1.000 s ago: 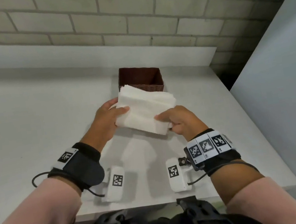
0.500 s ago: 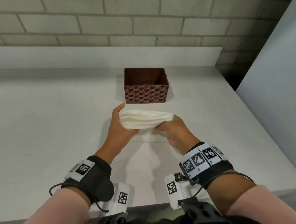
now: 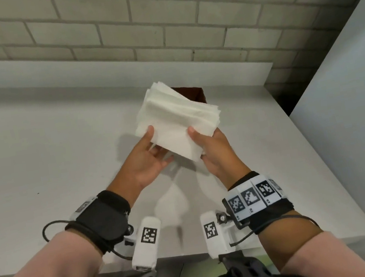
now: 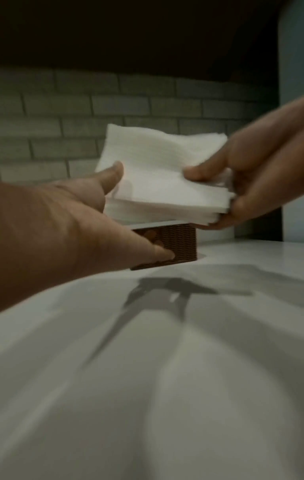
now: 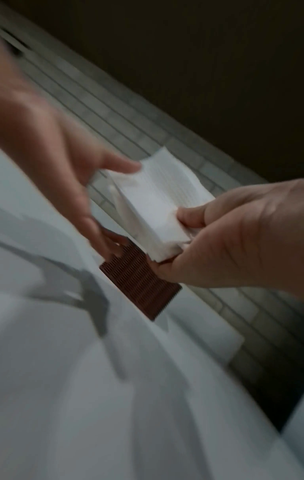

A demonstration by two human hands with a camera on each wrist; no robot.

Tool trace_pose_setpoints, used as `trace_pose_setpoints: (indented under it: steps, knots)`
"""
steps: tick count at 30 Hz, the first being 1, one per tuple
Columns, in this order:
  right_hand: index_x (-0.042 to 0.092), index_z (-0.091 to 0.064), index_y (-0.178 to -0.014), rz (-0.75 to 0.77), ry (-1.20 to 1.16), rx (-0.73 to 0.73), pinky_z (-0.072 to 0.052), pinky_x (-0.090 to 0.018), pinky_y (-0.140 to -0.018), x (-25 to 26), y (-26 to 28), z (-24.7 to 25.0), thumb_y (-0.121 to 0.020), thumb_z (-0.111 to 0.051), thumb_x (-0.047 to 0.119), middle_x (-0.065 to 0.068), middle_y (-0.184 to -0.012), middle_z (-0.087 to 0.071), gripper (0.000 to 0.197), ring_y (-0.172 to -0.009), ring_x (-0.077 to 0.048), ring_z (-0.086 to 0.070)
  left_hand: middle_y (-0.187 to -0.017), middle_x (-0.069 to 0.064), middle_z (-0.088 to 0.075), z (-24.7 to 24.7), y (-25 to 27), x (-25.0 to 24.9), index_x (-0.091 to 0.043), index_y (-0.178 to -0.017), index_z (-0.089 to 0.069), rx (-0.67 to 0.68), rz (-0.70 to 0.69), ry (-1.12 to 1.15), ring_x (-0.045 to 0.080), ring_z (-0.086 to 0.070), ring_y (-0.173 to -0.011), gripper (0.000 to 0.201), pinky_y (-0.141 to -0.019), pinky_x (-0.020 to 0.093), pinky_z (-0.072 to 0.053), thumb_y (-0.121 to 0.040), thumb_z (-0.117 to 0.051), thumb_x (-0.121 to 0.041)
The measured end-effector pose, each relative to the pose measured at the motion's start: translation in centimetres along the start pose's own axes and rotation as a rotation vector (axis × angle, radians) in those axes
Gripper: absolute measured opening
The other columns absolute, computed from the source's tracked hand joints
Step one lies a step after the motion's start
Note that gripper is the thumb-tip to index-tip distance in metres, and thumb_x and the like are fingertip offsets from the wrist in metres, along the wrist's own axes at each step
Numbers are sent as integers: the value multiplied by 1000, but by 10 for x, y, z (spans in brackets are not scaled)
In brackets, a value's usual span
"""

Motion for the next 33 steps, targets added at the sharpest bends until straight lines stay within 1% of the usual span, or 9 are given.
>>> trace_pose_setpoints:
  steps: [4,7,10,12,15,21,26,28,33]
  knots:
    - [13,-49,-129,144,140,-25,-51,-46,-98,-8,12,-21,-83,-68,11,-8,-124,-64,50,-113,-21,-63,-133,12,-58,-17,-1,3,-14,-136,-48,156,-22,130,29,-55,-122,66,-102,46,-44,-78,-64,-41]
    - [20,-41,-124,275,335,-75,-53,-29,-92,-9,22,-26,-80,-72,13,7,-113,-60,54,-107,-11,-61,-132,15,-58,-18,-3,-3,-13,-135,-50,140,-91,238,32,-56,-121,74,-95,48,-48,-72,-68,-47]
    - [28,-27,-138,589,566,-87,-48,-16,-93,9,31,-29,-81,-71,18,1,-128,-49,73,-117,-11,-52,-136,17,-54,-14,-4,-4,-15,-137,-47,118,-110,236,35,-54,-122,81,-93,51,-48,-68,-70,-50]
    - [31,-23,-143,788,837,-37,-48,-23,-95,18,32,-36,-88,-62,26,-6,-136,-43,68,-119,-14,-49,-131,16,-58,-16,-4,0,-16,-138,-45,153,-116,227,34,-57,-118,76,-90,50,-50,-74,-63,-52]
    - [13,-50,-134,901,1156,-55,-57,-41,-81,20,32,-43,-93,-44,31,-13,-124,-57,45,-105,-25,-61,-118,13,-65,-19,-4,5,-17,-138,-46,184,-123,256,31,-63,-109,73,-86,48,-52,-75,-57,-54]
    - [5,-55,-129,933,1332,14,-57,-42,-78,16,33,-48,-92,-36,26,-12,-121,-64,46,-99,-28,-66,-113,13,-67,-17,-7,3,-15,-127,-57,180,-165,276,29,-63,-108,72,-95,48,-49,-67,-69,-51]
    - [12,-54,-133,808,1337,12,-58,-37,-66,18,29,-41,-93,-44,16,-13,-113,-64,41,-86,-27,-66,-105,14,-71,-14,-7,0,-14,-127,-55,99,-167,233,30,-68,-98,62,-81,48,-55,-76,-59,-49]
    - [18,-51,-135,652,1323,46,-53,-34,-75,19,27,-37,-97,-44,25,-8,-118,-61,40,-97,-26,-63,-103,14,-71,-13,-7,1,-13,-128,-54,43,-121,181,30,-70,-92,66,-71,44,-57,-72,-64,-46]
    - [24,-44,-134,473,1331,78,-47,-26,-77,16,25,-39,-87,-53,49,-3,-131,-45,53,-107,-20,-57,-105,12,-68,-16,-7,6,-15,-125,-57,-16,-58,104,26,-70,-89,62,-65,40,-58,-72,-65,-46]
Point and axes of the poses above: each hand's wrist, its own y-axis away from the middle knuckle, its own z-axis out of the back of the hand, x = y × z, the point moved 2 cm from there along -y, towards the middle knuckle
